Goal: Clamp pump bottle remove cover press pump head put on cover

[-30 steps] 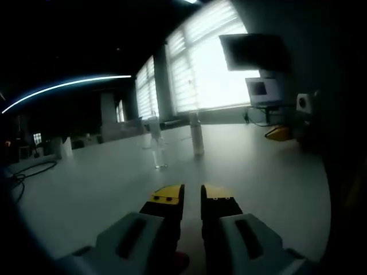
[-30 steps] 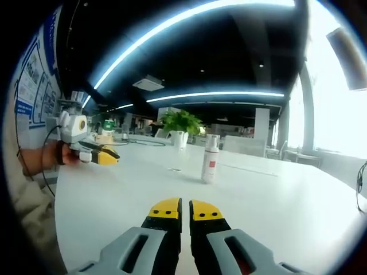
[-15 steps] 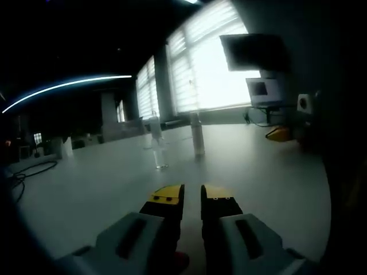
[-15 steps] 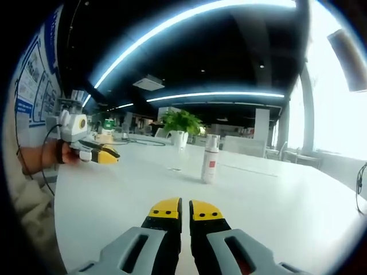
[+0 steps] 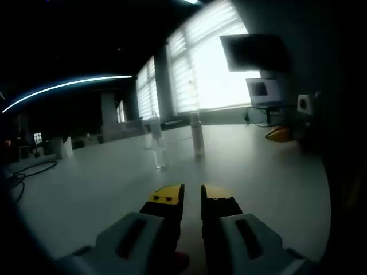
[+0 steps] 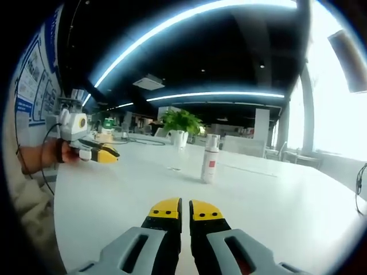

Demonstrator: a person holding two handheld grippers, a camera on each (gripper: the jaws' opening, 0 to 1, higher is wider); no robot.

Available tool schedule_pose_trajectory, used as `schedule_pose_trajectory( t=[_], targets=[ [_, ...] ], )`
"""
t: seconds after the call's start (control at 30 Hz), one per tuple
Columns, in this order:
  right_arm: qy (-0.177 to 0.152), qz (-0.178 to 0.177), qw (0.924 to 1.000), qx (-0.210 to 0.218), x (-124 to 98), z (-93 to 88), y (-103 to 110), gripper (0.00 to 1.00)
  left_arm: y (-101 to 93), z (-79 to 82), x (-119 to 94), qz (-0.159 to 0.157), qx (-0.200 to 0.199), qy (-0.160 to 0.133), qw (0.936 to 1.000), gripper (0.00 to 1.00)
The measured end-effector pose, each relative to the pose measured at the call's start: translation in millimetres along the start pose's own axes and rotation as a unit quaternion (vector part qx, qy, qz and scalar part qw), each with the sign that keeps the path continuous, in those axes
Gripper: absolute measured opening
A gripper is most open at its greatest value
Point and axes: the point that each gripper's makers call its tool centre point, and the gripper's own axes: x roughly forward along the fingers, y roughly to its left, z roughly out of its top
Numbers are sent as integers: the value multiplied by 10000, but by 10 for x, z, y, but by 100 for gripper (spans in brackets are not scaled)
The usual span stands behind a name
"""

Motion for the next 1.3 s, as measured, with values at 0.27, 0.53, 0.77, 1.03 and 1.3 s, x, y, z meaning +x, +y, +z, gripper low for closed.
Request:
schedule_pose_trajectory(
  t=[0.27, 0.53, 0.77, 1.03, 1.3],
  targets=[
    [-11, 3, 10000, 7, -6, 9, 9, 1, -4, 1, 3, 0, -1, 3, 10000, 3],
    [-7, 2, 10000, -6, -9, 20, 47, 1, 14, -6, 9, -8, 4, 9, 10000, 3],
    [-7, 5, 10000, -6, -7, 21, 54, 1, 27, -12, 15, -11, 5, 10, 10000, 3],
    [2, 13, 10000, -10, -3, 13, 38, 1, 24, -15, 15, -13, 19, 16, 10000, 3],
    [-1, 20, 10000, 2, 0, 7, 21, 1, 4, -17, 12, -18, 42, 32, 10000, 4]
  ],
)
